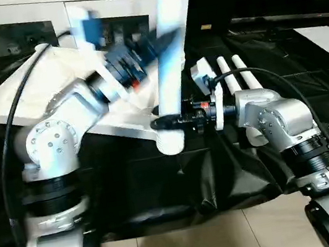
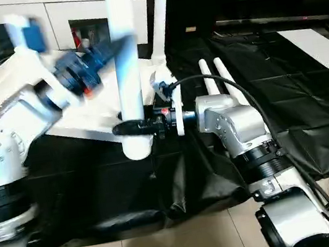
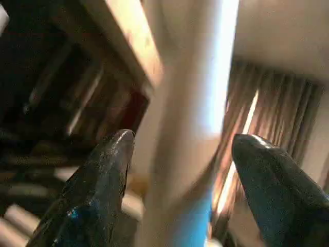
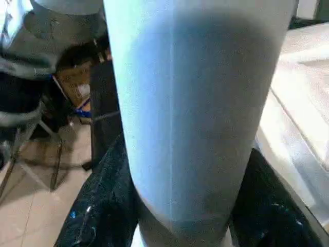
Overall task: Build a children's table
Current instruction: Pick table leg
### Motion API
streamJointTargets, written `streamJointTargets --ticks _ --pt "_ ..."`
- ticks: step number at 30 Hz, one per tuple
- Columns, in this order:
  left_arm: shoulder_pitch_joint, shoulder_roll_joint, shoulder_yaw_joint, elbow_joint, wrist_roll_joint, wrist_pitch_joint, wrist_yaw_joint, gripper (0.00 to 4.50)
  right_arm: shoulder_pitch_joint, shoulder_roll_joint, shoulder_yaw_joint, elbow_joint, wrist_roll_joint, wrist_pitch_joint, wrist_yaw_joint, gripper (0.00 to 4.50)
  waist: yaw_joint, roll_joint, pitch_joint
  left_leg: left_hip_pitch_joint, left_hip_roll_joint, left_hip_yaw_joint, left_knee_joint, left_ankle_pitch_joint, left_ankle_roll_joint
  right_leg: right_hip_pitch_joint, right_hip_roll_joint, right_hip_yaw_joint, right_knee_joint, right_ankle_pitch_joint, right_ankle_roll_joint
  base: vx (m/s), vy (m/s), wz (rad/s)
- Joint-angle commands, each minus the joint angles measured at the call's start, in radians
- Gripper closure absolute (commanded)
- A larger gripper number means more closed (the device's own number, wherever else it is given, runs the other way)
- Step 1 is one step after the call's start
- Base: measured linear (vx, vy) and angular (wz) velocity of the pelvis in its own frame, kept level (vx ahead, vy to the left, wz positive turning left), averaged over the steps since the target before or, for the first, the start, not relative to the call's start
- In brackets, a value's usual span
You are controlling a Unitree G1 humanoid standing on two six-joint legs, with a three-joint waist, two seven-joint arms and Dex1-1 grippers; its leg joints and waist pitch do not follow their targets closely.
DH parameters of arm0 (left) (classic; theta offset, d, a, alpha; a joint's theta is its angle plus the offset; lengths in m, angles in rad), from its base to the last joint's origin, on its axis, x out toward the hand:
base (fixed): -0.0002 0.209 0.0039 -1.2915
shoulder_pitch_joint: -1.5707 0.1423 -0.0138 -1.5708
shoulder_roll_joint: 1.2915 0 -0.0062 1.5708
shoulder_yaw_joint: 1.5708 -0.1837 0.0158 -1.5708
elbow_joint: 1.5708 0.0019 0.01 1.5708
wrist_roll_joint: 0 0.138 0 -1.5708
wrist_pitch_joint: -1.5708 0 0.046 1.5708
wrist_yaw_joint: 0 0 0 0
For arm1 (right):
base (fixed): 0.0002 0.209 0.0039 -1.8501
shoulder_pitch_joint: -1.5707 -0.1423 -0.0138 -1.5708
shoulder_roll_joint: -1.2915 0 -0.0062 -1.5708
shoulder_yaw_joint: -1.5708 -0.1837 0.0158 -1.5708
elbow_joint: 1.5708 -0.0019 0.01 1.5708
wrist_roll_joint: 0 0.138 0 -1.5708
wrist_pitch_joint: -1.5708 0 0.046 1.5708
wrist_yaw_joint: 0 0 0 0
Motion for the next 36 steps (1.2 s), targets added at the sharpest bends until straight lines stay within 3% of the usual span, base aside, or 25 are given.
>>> streamJointTargets --ticks 1,6,8,9,10,11,12,13,14,15,17,18,21,23,24,25,26,27,29,30,31,32,33,34,36 --pt "-0.03 -0.028 0.06 0.034 -0.051 -0.058 0.038 0.89 -0.005 -0.006 -0.038 -0.01 0.019 -0.011 -0.014 2.62 -0.002 0.006 -0.077 0.02 0.016 -0.011 -0.069 -0.187 -0.044 0.054 -0.053 0.034 -0.072 -0.153 -0.177 0.0 0.0 0.0" --pt "-0.019 -0.114 0.211 0.085 -0.241 -0.105 0.097 0.89 0.005 0.013 -0.089 -0.022 0.051 0.002 -0.065 2.62 -0.001 0.0 -0.08 0.019 0.015 -0.01 -0.065 -0.169 -0.032 0.055 -0.052 0.033 -0.067 -0.117 -0.19 0.0 0.0 0.0" --pt "0.005 -0.125 0.219 0.067 -0.235 -0.125 0.11 0.89 0.015 0.021 -0.11 -0.029 0.053 -0.003 -0.101 2.62 -0.001 0.0 -0.079 0.019 0.018 -0.011 -0.067 -0.16 -0.029 0.055 -0.053 0.033 -0.067 -0.107 -0.192 0.0 0.0 0.0" --pt "0.053 -0.105 0.171 0.047 -0.049 -0.199 0.192 0.89 0.031 0.046 -0.147 -0.017 0.001 -0.067 -0.248 2.62 -0.003 -0.001 -0.08 0.02 0.017 -0.01 -0.066 -0.164 -0.03 0.055 -0.051 0.033 -0.068 -0.116 -0.186 0.0 0.0 0.0" --pt "0.062 -0.097 0.156 0.046 -0.002 -0.214 0.211 0.89 0.032 0.05 -0.152 -0.012 -0.012 -0.081 -0.277 2.62 -0.006 0.002 -0.076 0.022 0.028 -0.015 -0.074 -0.165 -0.04 0.047 -0.055 0.034 -0.073 -0.138 -0.151 0.0 0.0 0.0" --pt "0.101 -0.046 0.079 0.045 0.184 -0.26 0.268 0.89 0.034 0.067 -0.169 0.019 -0.071 -0.145 -0.402 2.62 -0.01 -0.005 -0.077 0.024 0.023 -0.012 -0.073 -0.175 -0.045 0.049 -0.051 0.033 -0.075 -0.161 -0.133 0.0 0.0 0.0" --pt "0.101 -0.046 0.079 0.045 0.184 -0.26 0.268 0.89 0.034 0.067 -0.169 0.019 -0.071 -0.145 -0.402 2.62 -0.012 0.001 -0.076 0.026 0.025 -0.014 -0.076 -0.184 -0.06 0.046 -0.053 0.034 -0.079 -0.218 -0.082 0.0 0.0 0.0" --pt "0.159 0.008 0.007 0.036 0.352 -0.3 0.324 0.89 0.055 0.084 -0.178 0.028 -0.131 -0.244 -0.495 2.62 -0.009 0.016 -0.078 0.031 0.023 -0.016 -0.077 -0.19 -0.076 0.046 -0.055 0.035 -0.078 -0.223 -0.074 0.0 0.0 0.0" --pt "0.225 0.05 -0.043 0.022 0.485 -0.345 0.388 0.89 0.096 0.098 -0.18 0.011 -0.195 -0.349 -0.578 2.62 -0.008 0.014 -0.077 0.03 0.032 -0.02 -0.082 -0.196 -0.081 0.038 -0.059 0.034 -0.088 -0.234 -0.05 0.0 0.0 0.0" --pt "0.25 0.068 -0.062 0.013 0.515 -0.356 0.401 0.89 0.117 0.1 -0.175 -0.009 -0.218 -0.369 -0.601 2.62 -0.015 0.022 -0.076 0.03 0.026 -0.021 -0.084 -0.225 -0.101 0.04 -0.056 0.032 -0.082 -0.253 -0.026 0.0 0.0 0.0" --pt "0.311 0.111 -0.1 0.004 0.627 -0.407 0.469 0.89 0.172 0.116 -0.177 -0.067 -0.241 -0.373 -0.646 2.62 -0.017 0.035 -0.081 0.031 0.023 -0.021 -0.081 -0.215 -0.103 0.043 -0.048 0.033 -0.074 -0.162 -0.046 0.0 0.0 0.0" --pt "0.354 0.136 -0.114 0.001 0.691 -0.444 0.506 0.89 0.217 0.128 -0.179 -0.109 -0.253 -0.36 -0.677 2.62 -0.02 0.029 -0.082 0.031 0.023 -0.02 -0.081 -0.214 -0.094 0.044 -0.043 0.033 -0.076 -0.137 -0.051 0.0 0.0 0.0" --pt "0.375 0.146 -0.116 0.0 0.718 -0.464 0.521 0.89 0.24 0.133 -0.178 -0.131 -0.262 -0.355 -0.694 2.62 -0.022 0.027 -0.083 0.03 0.021 -0.02 -0.081 -0.208 -0.079 0.046 -0.043 0.033 -0.069 -0.081 -0.08 0.0 0.0 0.0" --pt "0.467 0.124 -0.079 -0.032 0.778 -0.476 0.617 0.89 0.354 0.17 -0.173 -0.217 -0.312 -0.394 -0.787 2.62 -0.026 0.056 -0.073 0.03 0.02 -0.024 -0.088 -0.291 -0.086 0.042 -0.044 0.033 -0.077 -0.139 -0.101 0.0 0.0 0.0" --pt "0.52 0.105 -0.076 -0.059 0.806 -0.539 0.605 0.89 0.402 0.16 -0.151 -0.227 -0.365 -0.431 -0.832 2.62 -0.029 0.062 -0.072 0.033 0.022 -0.024 -0.09 -0.317 -0.085 0.039 -0.047 0.033 -0.089 -0.171 -0.099 0.0 0.0 0.0" --pt "0.547 0.09 -0.074 -0.074 0.811 -0.572 0.589 0.89 0.425 0.152 -0.138 -0.227 -0.392 -0.457 -0.848 2.62 -0.036 0.05 -0.07 0.029 0.024 -0.024 -0.092 -0.33 -0.084 0.044 -0.048 0.032 -0.095 -0.194 -0.094 0.0 0.0 0.0" --pt "0.587 0.065 -0.075 -0.1 0.807 -0.606 0.581 0.89 0.456 0.146 -0.126 -0.227 -0.415 -0.466 -0.868 2.62 -0.041 0.048 -0.071 0.032 0.02 -0.023 -0.09 -0.357 -0.075 0.041 -0.045 0.035 -0.099 -0.26 -0.089 0.0 0.0 0.0" --pt "0.598 0.058 -0.076 -0.108 0.805 -0.614 0.58 0.89 0.464 0.145 -0.123 -0.226 -0.42 -0.466 -0.874 2.62 -0.039 0.059 -0.074 0.033 0.02 -0.025 -0.089 -0.358 -0.073 0.04 -0.046 0.037 -0.098 -0.26 -0.092 0.0 0.0 0.0" --pt "0.629 0.022 -0.074 -0.124 0.772 -0.629 0.573 0.89 0.478 0.155 -0.131 -0.218 -0.383 -0.45 -0.851 2.62 -0.046 0.059 -0.07 0.03 0.019 -0.025 -0.091 -0.392 -0.063 0.039 -0.045 0.036 -0.104 -0.29 -0.09 0.0 0.0 0.0" --pt "0.642 0.004 -0.073 -0.127 0.756 -0.637 0.574 0.89 0.482 0.168 -0.142 -0.212 -0.354 -0.446 -0.84 2.62 -0.044 0.067 -0.068 -0.012 0.011 -0.058 -0.116 -0.406 0.008 0.073 -0.065 -0.006 -0.1 -0.316 -0.091 -0.023 -0.012 0.18" --pt "0.652 0.005 -0.088 -0.115 0.766 -0.662 0.588 0.89 0.482 0.181 -0.148 -0.208 -0.34 -0.45 -0.838 2.62 -0.052 0.06 -0.068 -0.025 0.002 -0.079 -0.108 -0.397 0.064 0.082 -0.083 -0.028 -0.107 -0.304 -0.108 -0.031 -0.019 0.41" --pt "0.653 0.012 -0.104 -0.1 0.781 -0.681 0.602 0.89 0.478 0.191 -0.147 -0.204 -0.338 -0.463 -0.838 2.62 -0.057 0.071 -0.062 -0.028 -0.003 -0.09 -0.11 -0.454 0.079 0.095 -0.093 -0.049 -0.125 -0.414 -0.099 -0.031 -0.019 0.41" --pt "0.648 0.014 -0.113 -0.092 0.788 -0.684 0.611 0.89 0.472 0.196 -0.141 -0.198 -0.34 -0.477 -0.836 2.62 -0.062 0.065 -0.059 -0.031 -0.004 -0.096 -0.107 -0.486 0.067 0.107 -0.105 -0.061 -0.134 -0.506 -0.081 -0.018 -0.033 0.42" --pt "0.642 0.016 -0.122 -0.085 0.795 -0.688 0.62 0.89 0.468 0.201 -0.134 -0.196 -0.344 -0.486 -0.834 2.62 -0.059 0.079 -0.05 -0.02 -0.006 -0.103 -0.102 -0.567 0.027 0.118 -0.117 -0.079 -0.155 -0.681 -0.053 0.007 -0.041 0.44" --pt "0.622 0.021 -0.136 -0.065 0.799 -0.687 0.621 0.89 0.457 0.208 -0.115 -0.19 -0.344 -0.486 -0.818 2.62 -0.061 0.088 -0.036 -0.015 -0.012 -0.104 -0.092 -0.657 0.001 0.145 -0.115 -0.11 -0.171 -0.838 -0.046 0.009 -0.034 0.48"
